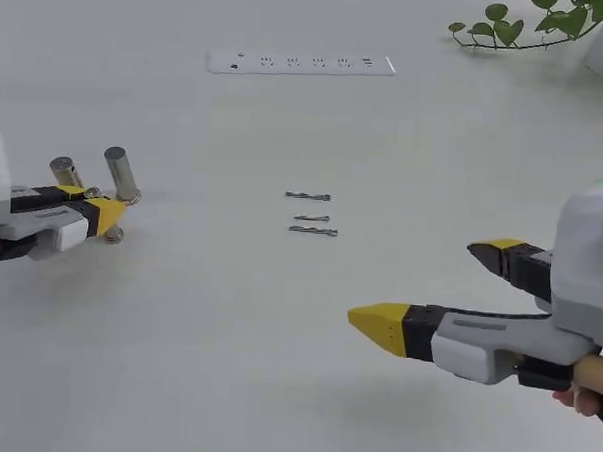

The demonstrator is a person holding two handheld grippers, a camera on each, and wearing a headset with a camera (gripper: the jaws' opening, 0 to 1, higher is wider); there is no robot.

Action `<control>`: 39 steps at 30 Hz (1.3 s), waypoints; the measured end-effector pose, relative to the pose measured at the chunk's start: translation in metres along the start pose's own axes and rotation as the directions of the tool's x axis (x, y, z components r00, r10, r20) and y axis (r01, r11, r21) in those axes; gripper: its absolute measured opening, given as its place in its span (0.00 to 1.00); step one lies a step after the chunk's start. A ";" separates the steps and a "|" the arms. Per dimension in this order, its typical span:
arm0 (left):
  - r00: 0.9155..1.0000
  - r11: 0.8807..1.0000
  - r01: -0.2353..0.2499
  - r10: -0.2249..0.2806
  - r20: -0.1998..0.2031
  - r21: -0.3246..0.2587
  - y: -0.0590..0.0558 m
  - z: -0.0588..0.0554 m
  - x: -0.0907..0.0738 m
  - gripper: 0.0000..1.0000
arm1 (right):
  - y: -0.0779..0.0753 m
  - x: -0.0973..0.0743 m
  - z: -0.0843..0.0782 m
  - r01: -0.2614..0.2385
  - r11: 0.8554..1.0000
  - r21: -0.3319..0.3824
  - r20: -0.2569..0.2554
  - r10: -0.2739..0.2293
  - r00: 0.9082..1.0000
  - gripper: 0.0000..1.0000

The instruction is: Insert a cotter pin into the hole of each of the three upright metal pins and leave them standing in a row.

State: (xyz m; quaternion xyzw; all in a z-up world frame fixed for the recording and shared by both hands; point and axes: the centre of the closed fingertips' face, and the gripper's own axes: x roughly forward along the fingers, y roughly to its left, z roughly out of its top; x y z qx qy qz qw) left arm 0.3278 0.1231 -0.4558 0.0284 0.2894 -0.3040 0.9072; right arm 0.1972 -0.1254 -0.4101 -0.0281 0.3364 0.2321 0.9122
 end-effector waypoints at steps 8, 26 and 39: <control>0.999 0.998 -0.001 -0.001 0.037 0.056 -0.007 0.012 -0.013 0.05 | 0.002 0.000 0.001 -0.009 1.000 0.006 0.004 0.009 1.000 0.85; 0.987 0.973 0.138 -0.151 0.058 0.184 -0.085 0.018 -0.037 0.05 | 0.012 -0.004 0.004 -0.030 0.999 -0.010 0.033 0.030 0.999 0.85; 0.971 0.942 0.233 -0.241 0.005 0.244 -0.146 -0.003 -0.030 0.05 | 0.012 -0.011 0.001 -0.041 0.999 -0.023 0.030 0.042 0.999 0.85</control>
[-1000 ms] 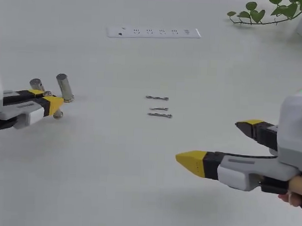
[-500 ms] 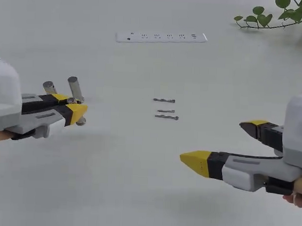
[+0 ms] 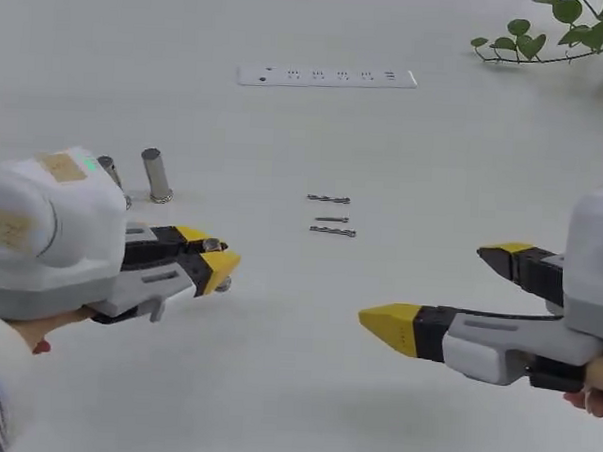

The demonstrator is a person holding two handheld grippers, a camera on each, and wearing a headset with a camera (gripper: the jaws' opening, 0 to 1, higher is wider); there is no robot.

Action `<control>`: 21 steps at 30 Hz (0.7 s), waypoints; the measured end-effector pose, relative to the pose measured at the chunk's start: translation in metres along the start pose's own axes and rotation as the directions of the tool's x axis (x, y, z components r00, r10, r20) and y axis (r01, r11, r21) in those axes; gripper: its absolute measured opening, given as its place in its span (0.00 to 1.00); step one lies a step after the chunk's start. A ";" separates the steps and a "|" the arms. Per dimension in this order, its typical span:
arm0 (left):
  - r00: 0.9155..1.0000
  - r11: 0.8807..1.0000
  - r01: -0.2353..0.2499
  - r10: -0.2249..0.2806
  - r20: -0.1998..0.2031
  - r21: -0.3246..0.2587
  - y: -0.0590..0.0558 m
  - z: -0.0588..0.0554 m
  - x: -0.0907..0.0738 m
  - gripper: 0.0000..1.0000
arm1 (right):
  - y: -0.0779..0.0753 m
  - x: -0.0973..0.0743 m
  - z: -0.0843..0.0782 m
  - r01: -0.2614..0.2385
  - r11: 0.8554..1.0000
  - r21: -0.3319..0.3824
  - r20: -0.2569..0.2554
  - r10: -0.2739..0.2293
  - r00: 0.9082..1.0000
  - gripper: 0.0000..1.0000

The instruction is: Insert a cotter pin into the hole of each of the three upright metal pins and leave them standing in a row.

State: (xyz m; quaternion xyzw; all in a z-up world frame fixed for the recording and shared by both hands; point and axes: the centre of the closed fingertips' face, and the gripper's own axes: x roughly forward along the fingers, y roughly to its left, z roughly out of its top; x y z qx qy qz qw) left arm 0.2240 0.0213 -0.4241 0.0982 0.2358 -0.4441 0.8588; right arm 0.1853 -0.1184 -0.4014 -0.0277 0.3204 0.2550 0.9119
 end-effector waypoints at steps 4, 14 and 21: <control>1.000 1.000 0.010 -0.010 -0.018 0.002 -0.011 -0.006 0.007 0.05 | 0.001 0.000 0.000 -0.005 1.000 -0.002 0.000 0.005 1.000 0.84; 0.998 0.999 -0.017 0.015 -0.065 -0.027 -0.017 -0.023 0.011 0.05 | 0.010 0.002 0.000 -0.034 0.999 -0.023 -0.004 0.034 0.999 0.84; 0.996 0.999 -0.043 0.040 -0.081 -0.026 -0.016 -0.029 0.010 0.05 | 0.014 0.002 0.003 -0.050 0.998 -0.036 -0.001 0.050 0.999 0.84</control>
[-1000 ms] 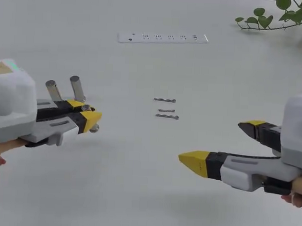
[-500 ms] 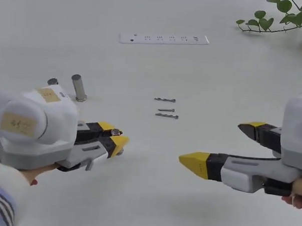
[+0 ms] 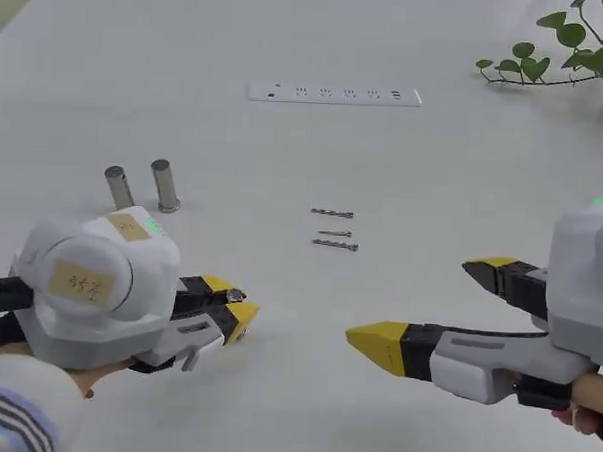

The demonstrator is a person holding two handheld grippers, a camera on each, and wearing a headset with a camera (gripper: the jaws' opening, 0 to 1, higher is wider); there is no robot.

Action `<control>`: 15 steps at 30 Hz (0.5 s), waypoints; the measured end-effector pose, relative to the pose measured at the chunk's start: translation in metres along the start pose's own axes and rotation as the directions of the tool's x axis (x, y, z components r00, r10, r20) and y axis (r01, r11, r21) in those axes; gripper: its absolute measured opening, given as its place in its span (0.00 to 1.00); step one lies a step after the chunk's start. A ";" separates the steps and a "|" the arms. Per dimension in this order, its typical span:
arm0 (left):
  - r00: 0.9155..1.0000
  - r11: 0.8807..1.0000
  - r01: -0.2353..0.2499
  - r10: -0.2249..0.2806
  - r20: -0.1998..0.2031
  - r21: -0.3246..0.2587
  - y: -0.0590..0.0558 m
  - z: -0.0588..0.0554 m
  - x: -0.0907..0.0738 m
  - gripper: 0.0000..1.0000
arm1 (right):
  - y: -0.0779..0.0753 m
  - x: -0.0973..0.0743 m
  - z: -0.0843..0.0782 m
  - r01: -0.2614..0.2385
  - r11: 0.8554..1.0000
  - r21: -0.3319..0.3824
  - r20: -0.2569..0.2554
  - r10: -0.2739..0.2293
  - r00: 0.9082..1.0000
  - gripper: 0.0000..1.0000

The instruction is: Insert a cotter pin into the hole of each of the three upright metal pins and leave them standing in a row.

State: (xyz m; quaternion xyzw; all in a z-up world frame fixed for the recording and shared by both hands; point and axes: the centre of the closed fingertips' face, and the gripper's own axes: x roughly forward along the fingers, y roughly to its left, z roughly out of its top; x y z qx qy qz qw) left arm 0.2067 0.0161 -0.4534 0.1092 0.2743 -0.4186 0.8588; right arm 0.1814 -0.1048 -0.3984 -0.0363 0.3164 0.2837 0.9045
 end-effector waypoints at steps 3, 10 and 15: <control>1.000 1.000 -0.009 0.009 -0.006 -0.002 0.000 -0.003 0.001 0.05 | 0.001 0.000 0.000 -0.005 1.000 -0.003 0.001 0.005 1.000 0.84; 1.000 1.000 -0.013 0.013 -0.010 -0.009 -0.003 -0.005 0.004 0.05 | 0.004 0.002 -0.003 -0.020 1.000 -0.004 -0.003 0.020 1.000 0.84; 1.000 1.000 -0.015 0.015 -0.011 -0.009 -0.003 -0.005 0.004 0.06 | 0.003 0.002 -0.003 -0.024 1.000 -0.005 -0.001 0.024 1.000 0.84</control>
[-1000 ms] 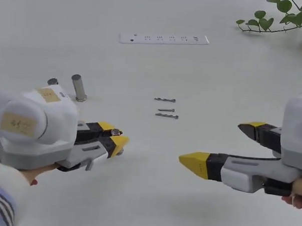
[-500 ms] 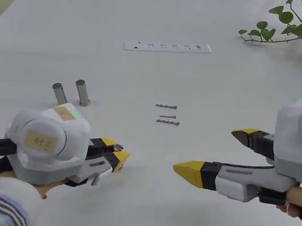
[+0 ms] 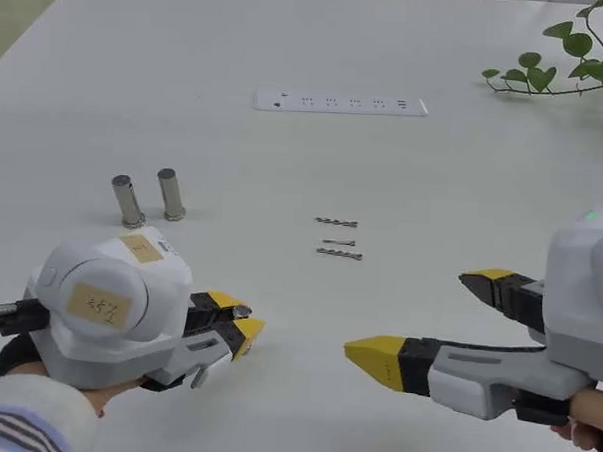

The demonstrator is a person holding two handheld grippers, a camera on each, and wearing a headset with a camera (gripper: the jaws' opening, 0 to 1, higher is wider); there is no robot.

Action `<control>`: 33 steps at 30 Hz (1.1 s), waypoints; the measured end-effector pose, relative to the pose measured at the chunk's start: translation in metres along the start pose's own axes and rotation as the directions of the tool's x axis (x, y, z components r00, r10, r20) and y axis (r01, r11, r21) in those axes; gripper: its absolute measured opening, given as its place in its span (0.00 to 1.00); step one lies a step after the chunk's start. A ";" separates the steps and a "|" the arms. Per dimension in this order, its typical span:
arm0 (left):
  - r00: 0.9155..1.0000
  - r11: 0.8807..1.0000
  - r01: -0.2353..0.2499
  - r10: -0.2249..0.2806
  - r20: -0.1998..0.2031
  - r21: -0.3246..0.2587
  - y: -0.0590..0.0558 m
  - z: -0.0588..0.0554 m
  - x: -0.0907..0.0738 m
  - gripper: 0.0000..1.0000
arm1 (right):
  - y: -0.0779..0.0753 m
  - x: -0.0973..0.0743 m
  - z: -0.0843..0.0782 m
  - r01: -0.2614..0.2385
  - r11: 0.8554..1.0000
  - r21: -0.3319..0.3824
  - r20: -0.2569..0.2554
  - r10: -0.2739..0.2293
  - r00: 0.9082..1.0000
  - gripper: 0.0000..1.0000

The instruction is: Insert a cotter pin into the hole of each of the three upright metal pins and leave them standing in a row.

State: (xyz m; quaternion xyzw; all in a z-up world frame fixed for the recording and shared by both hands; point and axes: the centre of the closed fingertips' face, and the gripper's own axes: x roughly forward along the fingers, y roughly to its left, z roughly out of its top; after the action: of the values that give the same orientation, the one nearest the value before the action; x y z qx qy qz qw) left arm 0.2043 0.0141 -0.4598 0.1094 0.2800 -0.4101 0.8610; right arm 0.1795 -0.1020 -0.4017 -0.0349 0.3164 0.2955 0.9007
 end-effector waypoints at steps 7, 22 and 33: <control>1.000 1.000 -0.008 0.008 0.000 0.014 -0.001 -0.001 0.000 0.06 | -0.001 0.000 0.000 -0.003 1.000 -0.003 0.001 0.003 1.000 0.83; 1.000 1.000 0.005 -0.005 0.000 -0.004 -0.002 0.002 -0.005 0.31 | 0.000 -0.002 -0.001 -0.003 1.000 -0.005 0.000 0.003 1.000 0.83; 0.991 0.996 0.088 -0.085 0.108 -0.024 -0.004 0.032 -0.039 0.64 | -0.003 -0.002 -0.001 -0.004 1.000 -0.018 -0.012 0.004 1.000 0.82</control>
State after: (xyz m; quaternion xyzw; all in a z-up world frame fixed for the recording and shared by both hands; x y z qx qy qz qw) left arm 0.1939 0.0230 -0.4117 0.0625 0.2440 -0.4482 0.8577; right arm 0.1793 -0.1054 -0.4018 -0.0442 0.3191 0.2999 0.8979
